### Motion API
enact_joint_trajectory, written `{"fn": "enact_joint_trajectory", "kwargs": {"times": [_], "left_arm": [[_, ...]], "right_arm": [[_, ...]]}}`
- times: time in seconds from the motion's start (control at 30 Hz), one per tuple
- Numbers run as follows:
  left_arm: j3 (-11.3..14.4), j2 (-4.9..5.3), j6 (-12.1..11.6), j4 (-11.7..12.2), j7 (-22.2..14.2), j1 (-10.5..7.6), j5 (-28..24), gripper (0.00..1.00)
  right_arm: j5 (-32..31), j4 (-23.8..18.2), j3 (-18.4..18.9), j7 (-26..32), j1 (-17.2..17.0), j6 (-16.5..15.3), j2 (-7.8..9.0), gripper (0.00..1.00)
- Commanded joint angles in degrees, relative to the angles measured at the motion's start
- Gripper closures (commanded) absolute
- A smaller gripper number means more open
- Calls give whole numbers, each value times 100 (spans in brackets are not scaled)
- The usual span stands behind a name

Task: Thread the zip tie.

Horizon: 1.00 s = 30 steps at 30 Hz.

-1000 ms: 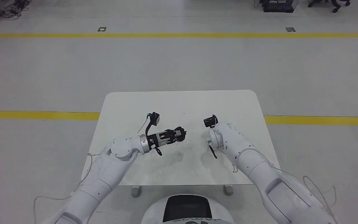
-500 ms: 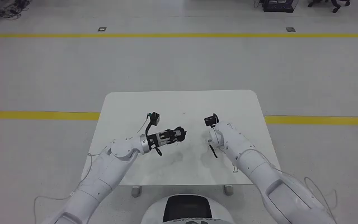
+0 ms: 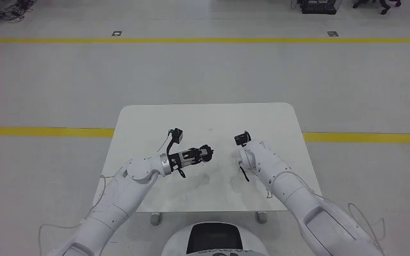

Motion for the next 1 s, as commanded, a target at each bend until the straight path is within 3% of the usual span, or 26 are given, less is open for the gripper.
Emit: {"fn": "enact_joint_trajectory", "kwargs": {"times": [0.0, 0.43, 0.97], "left_arm": [[0, 0, 0, 0, 0, 0, 0, 100], [0, 0, 0, 0, 0, 0, 0, 100], [0, 0, 0, 0, 0, 0, 0, 100]], "right_arm": [[-4, 26, 4, 4, 6, -6, -13, 89], [-5, 35, 135, -69, -15, -132, -49, 90], [-223, -438, 403, 151, -245, -311, 34, 87]]}}
